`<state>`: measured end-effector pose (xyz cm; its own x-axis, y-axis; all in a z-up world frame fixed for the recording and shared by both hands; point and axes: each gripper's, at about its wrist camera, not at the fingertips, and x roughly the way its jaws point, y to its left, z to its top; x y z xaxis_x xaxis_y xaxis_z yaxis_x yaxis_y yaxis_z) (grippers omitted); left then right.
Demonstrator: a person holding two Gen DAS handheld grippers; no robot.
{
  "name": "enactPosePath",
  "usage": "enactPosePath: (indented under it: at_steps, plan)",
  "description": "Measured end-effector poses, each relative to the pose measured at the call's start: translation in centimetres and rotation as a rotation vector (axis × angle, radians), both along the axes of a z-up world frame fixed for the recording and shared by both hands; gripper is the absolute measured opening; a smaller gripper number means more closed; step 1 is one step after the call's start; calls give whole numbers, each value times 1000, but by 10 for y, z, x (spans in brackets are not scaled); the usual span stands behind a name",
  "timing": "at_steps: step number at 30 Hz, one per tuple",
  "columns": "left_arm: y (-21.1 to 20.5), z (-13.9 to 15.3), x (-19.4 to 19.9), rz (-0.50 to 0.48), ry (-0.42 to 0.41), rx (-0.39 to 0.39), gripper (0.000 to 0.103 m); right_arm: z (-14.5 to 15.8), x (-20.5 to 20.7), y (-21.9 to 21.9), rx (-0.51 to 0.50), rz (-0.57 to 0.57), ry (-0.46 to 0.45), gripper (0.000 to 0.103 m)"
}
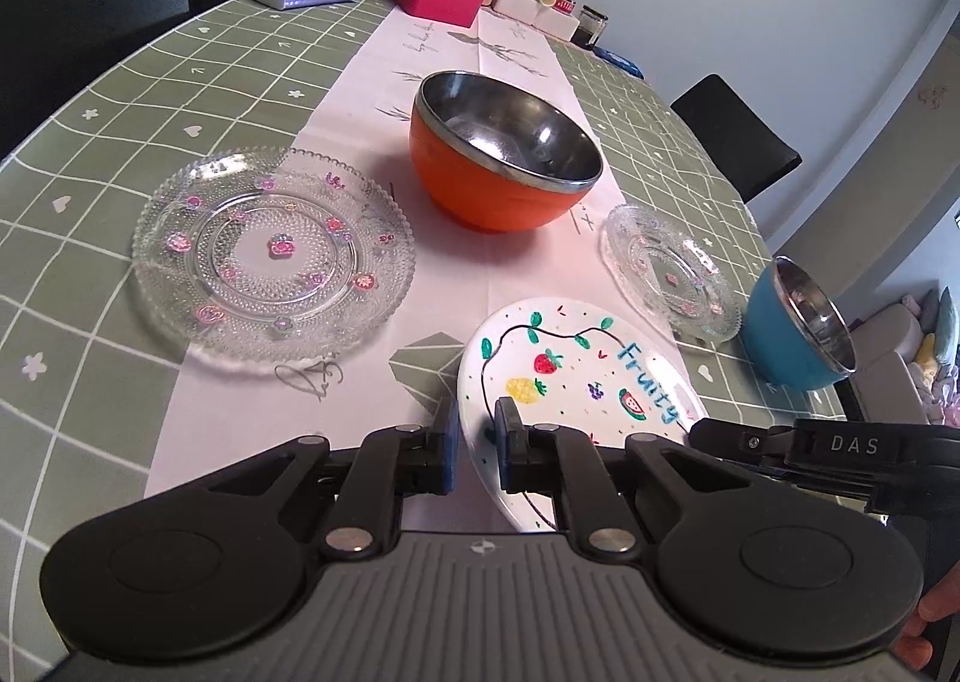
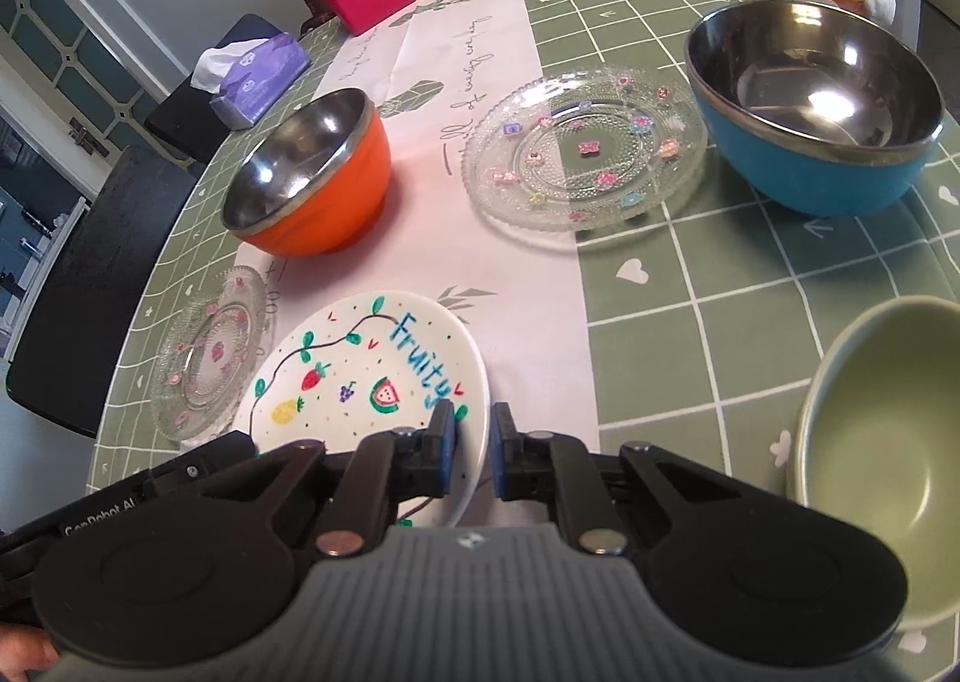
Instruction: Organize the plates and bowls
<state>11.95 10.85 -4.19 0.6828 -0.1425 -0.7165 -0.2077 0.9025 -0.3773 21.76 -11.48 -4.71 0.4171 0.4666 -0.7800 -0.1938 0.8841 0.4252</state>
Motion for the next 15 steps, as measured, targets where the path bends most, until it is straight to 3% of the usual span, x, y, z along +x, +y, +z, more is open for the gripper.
enactPosePath:
  at_steps: [8, 15]
  plan:
    - [-2, 15, -27, -8, -23, -9, 13, 21, -29, -8, 35, 6, -38, 9]
    - [-2, 20, -55, -37, -33, -3, 13, 23, -53, -13, 56, 19, -42, 9]
